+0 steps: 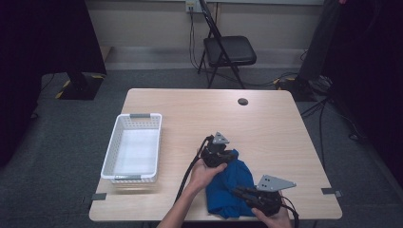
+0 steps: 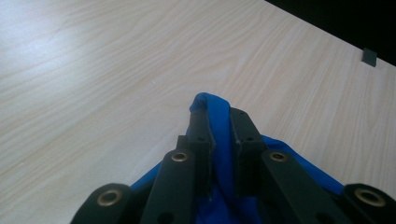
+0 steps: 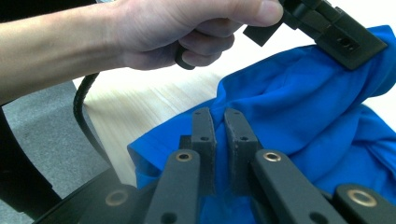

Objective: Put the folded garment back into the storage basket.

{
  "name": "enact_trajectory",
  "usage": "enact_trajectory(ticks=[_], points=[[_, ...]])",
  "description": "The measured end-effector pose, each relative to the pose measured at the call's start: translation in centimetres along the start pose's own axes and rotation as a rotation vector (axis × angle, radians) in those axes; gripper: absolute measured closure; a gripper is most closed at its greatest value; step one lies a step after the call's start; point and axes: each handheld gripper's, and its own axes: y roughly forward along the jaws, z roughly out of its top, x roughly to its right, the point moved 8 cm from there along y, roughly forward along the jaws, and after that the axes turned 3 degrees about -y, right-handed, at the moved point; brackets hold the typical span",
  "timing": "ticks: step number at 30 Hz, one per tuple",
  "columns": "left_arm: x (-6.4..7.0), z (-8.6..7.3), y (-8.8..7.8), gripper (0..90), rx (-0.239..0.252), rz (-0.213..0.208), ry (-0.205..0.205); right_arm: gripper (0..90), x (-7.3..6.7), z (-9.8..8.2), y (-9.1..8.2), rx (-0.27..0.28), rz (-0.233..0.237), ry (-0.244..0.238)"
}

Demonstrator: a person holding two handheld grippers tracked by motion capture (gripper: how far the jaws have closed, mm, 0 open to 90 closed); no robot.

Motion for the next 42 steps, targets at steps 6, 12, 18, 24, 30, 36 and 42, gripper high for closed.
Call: enact_trajectory(ticks=[6,12,18,24,30,36,42], points=[[0.5,-0.5,1.2,80.9,-0.017,-0.003,0.008,83.9,0.3,-1.3,0.1,-0.039,-0.007,0.003],[0.7,-0.8,2.0,80.7,-0.020,-0.009,-0.007,83.5,0.9,-1.8,-0.4,-0.055,-0.018,0.012],[0.9,-1.4,2.7,80.3,-0.038,-0.012,0.008,82.8,1.1,-2.8,-0.5,-0.083,-0.022,0.009],[1.3,-1.6,3.2,80.0,-0.045,-0.018,0.012,82.0,1.3,-3.3,-0.7,-0.102,-0.026,0.002],[1.3,-1.8,3.5,78.9,-0.048,-0.022,-0.002,80.7,1.5,-4.6,-0.8,-0.139,-0.042,0.015],[1.6,-1.7,3.8,72.5,-0.051,-0.013,0.013,72.4,1.4,-4.8,-0.7,-0.145,-0.044,0.016],[1.9,-1.2,3.4,50.3,-0.017,-0.003,0.038,56.0,1.9,-4.0,-1.4,-0.118,-0.073,0.034]])
